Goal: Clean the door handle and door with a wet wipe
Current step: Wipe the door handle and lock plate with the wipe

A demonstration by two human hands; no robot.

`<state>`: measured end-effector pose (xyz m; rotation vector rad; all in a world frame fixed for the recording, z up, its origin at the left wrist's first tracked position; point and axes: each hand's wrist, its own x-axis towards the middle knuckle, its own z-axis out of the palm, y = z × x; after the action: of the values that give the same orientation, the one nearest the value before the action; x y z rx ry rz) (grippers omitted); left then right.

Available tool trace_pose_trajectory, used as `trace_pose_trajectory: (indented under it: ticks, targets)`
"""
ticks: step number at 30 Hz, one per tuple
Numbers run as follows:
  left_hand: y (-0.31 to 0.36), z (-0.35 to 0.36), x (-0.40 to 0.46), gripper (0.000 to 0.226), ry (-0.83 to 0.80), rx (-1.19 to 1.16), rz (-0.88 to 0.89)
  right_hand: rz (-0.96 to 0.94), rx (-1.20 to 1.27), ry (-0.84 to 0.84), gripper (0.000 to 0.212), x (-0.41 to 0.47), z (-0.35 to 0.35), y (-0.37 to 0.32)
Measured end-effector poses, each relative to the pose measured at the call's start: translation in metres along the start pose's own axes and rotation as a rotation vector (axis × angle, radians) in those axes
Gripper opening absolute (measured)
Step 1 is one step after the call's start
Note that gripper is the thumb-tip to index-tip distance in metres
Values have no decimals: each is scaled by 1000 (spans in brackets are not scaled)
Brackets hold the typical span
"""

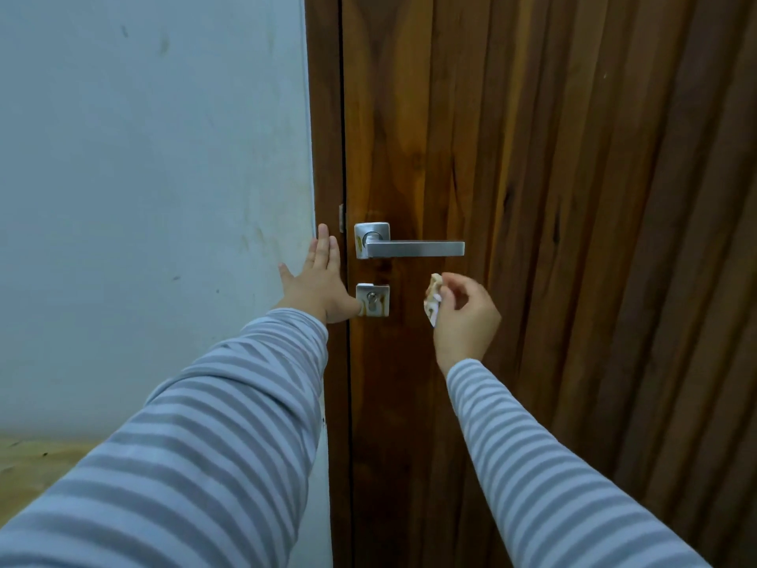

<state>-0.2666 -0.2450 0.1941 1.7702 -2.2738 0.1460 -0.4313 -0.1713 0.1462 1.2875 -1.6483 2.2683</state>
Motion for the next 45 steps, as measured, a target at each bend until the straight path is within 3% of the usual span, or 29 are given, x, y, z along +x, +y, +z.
trace_pose_trajectory:
  ticks: [3, 5, 11, 19, 33, 45]
  targets:
    - [1, -2, -2, 112, -14, 6, 5, 495, 322, 76, 23, 17, -4, -4]
    - [1, -3, -3, 111, -20, 2, 5, 709, 554, 69, 22, 24, -6, -14]
    - [3, -3, -3, 113, -14, 3, 5, 961, 882, 106, 12, 38, -10, -39]
    - [2, -2, -3, 111, -9, 9, 12, 999, 1224, -32, 1, 30, -5, -44]
    - [-1, 5, -1, 111, 44, 10, 32, 902, 1217, -14, 16, 19, 18, -40]
    - [-6, 2, -3, 105, 30, 4, 58, 911, 1053, -63, 13, -3, 51, -54]
